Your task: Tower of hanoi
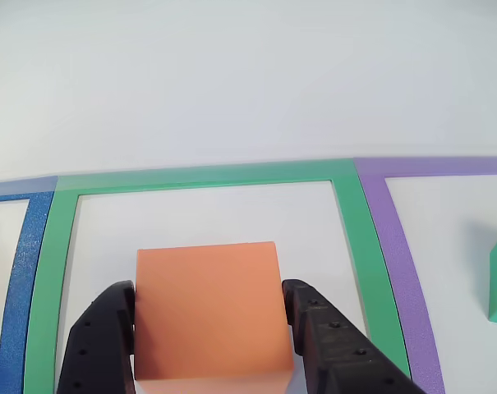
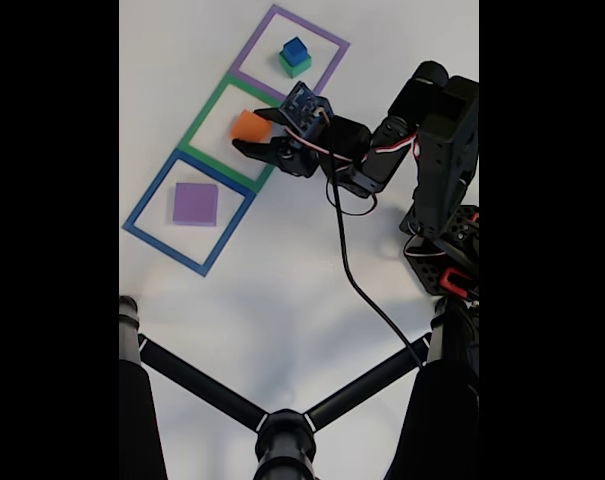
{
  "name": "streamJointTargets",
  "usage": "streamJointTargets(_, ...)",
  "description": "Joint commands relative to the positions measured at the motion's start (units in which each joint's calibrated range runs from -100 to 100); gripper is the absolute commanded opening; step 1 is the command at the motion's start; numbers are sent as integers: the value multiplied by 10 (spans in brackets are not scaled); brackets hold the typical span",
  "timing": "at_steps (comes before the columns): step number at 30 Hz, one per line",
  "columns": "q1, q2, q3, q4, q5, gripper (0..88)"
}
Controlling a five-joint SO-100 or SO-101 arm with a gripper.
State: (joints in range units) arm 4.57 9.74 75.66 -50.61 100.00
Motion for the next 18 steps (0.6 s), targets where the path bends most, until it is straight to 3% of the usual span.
streamJointTargets(1,-3,-130,-16,137,0,89)
streamJointTargets(9,-11,-363,-118,515,0,88)
streamJointTargets(18,-67,-494,-344,932,0,87)
